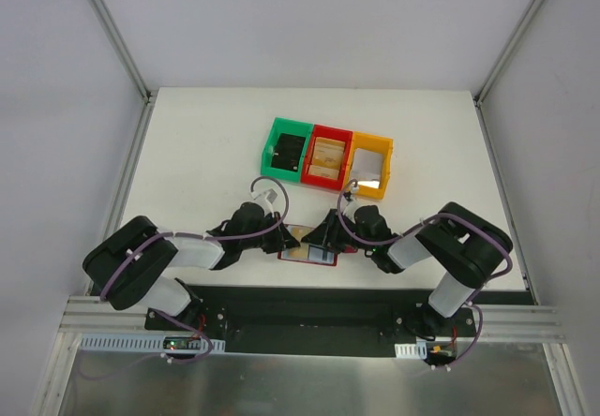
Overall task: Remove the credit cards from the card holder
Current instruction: Remove the credit card from the card holder.
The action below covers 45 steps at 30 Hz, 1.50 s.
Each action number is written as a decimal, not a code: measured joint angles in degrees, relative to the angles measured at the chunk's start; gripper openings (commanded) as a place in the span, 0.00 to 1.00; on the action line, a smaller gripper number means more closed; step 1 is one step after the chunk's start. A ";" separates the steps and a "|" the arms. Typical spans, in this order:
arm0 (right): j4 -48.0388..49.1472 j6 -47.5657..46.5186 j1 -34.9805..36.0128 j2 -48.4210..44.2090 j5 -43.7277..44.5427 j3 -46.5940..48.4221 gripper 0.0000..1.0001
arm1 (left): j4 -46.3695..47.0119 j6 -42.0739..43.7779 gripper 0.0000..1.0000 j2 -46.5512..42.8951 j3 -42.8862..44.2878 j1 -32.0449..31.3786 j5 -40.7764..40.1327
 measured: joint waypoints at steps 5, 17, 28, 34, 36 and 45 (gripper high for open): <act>0.96 0.55 0.00 0.48 -0.39 0.00 0.47 | 0.13 -0.39 0.06 -0.68 -0.44 0.00 -0.04; 3.02 1.20 0.02 0.48 -1.46 0.00 0.47 | -6.58 1.31 0.14 -10.34 -0.87 0.00 -2.86; 3.08 1.42 -0.07 0.48 -1.46 0.00 0.47 | -10.40 2.56 0.00 -9.81 -0.85 0.74 -5.14; 3.19 1.49 -0.09 0.48 -1.44 0.00 0.47 | -10.93 2.69 0.00 -7.67 -0.63 0.74 -5.27; 3.21 1.51 -0.17 0.48 -1.44 0.00 0.47 | -10.93 2.69 0.00 -7.56 -0.50 0.74 -5.33; 3.23 1.57 -0.37 0.50 -1.44 0.00 0.49 | -9.38 2.64 0.00 -5.40 0.24 0.76 -4.72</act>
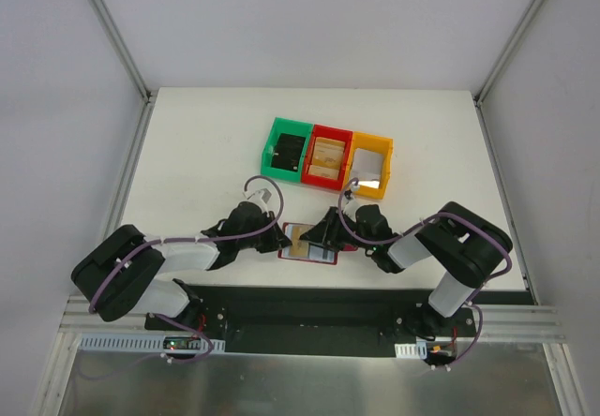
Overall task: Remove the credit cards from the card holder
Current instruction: Remove the credit card from the card holder.
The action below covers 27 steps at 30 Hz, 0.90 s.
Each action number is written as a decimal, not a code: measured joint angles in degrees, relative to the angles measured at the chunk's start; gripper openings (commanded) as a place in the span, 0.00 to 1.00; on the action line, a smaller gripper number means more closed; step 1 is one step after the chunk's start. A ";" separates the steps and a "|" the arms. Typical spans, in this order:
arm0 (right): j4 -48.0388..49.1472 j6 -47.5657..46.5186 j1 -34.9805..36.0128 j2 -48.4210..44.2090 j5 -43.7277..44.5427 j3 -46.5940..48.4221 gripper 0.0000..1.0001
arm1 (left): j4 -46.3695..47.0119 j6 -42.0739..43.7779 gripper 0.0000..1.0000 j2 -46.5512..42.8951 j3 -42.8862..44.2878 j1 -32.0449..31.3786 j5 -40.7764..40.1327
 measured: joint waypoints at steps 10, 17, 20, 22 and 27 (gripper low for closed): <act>0.20 0.02 -0.07 0.61 -0.66 0.02 0.49 | 4.04 -0.46 0.00 2.78 0.11 0.35 2.23; 0.24 0.07 -0.07 1.11 -1.62 0.33 0.46 | 5.05 -0.83 0.00 3.48 0.11 0.35 3.04; 0.31 0.22 -0.07 1.62 -1.75 0.59 0.42 | 5.22 -0.96 0.00 3.58 0.11 0.35 3.13; 0.28 0.31 -0.11 1.66 -1.77 0.59 0.39 | 5.25 -1.09 0.00 3.58 0.09 0.35 3.13; 0.26 0.46 -0.22 1.66 -1.75 0.57 0.32 | 5.25 -1.31 0.00 3.52 0.09 0.35 3.04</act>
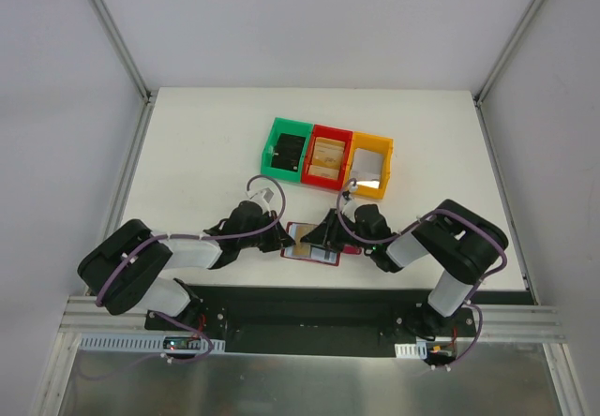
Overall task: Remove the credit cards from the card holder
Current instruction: Remove the credit card from the card holder.
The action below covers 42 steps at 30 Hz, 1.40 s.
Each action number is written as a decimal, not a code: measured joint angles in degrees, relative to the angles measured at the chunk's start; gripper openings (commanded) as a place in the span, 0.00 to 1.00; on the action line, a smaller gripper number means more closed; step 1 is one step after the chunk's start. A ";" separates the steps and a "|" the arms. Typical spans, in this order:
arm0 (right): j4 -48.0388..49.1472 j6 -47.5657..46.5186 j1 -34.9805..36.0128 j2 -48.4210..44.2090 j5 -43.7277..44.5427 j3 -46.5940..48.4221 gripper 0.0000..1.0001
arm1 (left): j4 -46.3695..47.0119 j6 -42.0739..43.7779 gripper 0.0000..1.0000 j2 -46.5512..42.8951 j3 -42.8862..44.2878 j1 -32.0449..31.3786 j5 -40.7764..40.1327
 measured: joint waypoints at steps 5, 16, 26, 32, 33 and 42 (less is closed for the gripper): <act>-0.04 0.04 -0.17 0.00 -0.07 -0.04 0.29 | -0.22 0.00 0.00 -0.26 -0.04 0.15 -0.13; 0.33 0.22 -0.87 -0.13 -0.55 -0.90 0.30 | -0.61 0.00 0.00 -0.55 -0.55 1.14 -0.17; 0.96 0.39 -1.29 -0.20 -0.76 -1.55 0.27 | -0.52 -0.13 0.00 -0.55 -0.76 1.51 -0.24; 1.31 0.44 -1.66 -0.63 -0.76 -2.36 0.24 | -0.50 -0.17 0.00 -0.55 -0.76 1.53 -0.24; 1.38 0.42 -1.68 -0.68 -0.74 -2.47 0.24 | -0.50 -0.17 0.00 -0.55 -0.76 1.53 -0.26; 1.68 0.42 -1.97 -1.22 -0.76 -3.34 0.17 | -0.48 -0.17 0.00 -0.63 -0.90 1.53 -0.26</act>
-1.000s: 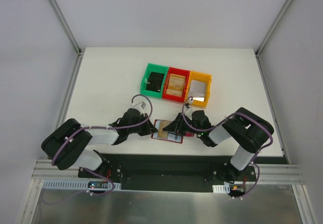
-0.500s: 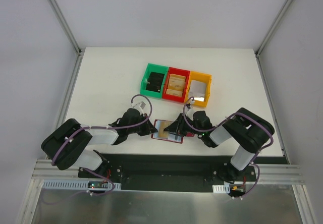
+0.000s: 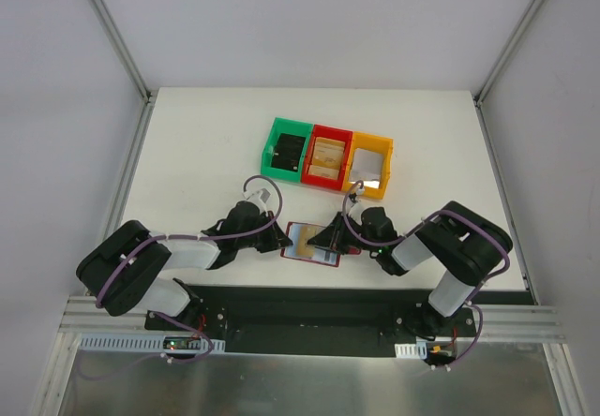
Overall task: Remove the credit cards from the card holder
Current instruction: Remove the credit card from the card holder.
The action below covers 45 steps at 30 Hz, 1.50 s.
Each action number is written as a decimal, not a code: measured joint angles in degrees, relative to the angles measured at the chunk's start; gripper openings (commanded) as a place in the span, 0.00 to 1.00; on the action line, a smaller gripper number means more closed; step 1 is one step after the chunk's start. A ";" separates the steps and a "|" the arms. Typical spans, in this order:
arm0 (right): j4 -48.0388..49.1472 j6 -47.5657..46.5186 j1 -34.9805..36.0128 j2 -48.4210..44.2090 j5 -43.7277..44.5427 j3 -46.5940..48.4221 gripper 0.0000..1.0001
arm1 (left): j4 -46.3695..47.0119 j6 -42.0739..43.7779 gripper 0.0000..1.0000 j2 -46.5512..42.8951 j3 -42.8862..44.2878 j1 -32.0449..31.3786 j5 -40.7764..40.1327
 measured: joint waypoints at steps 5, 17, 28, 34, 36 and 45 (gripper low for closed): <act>-0.02 -0.02 -0.07 -0.04 0.00 0.00 0.14 | 0.02 -0.04 0.00 -0.11 -0.13 0.35 0.00; -0.02 -0.02 -0.50 -0.57 0.00 -1.22 0.03 | 0.00 -0.11 0.00 -0.22 -0.20 0.35 -0.04; -0.61 -0.22 -0.98 -2.56 -0.04 -1.95 0.01 | -0.02 -0.63 0.00 -0.50 -0.46 0.35 -0.98; -1.53 -0.81 -1.29 -4.50 -0.02 -2.27 0.01 | -0.52 -0.94 0.00 -1.03 -0.52 0.35 -1.55; -2.64 -1.31 -1.40 -5.51 -0.02 -2.64 0.01 | -0.72 -0.98 0.00 -1.14 -0.52 0.35 -1.60; -9.38 -4.13 -1.77 -10.97 0.02 -3.06 0.01 | -1.64 -1.07 0.00 -2.08 -0.63 0.35 -2.89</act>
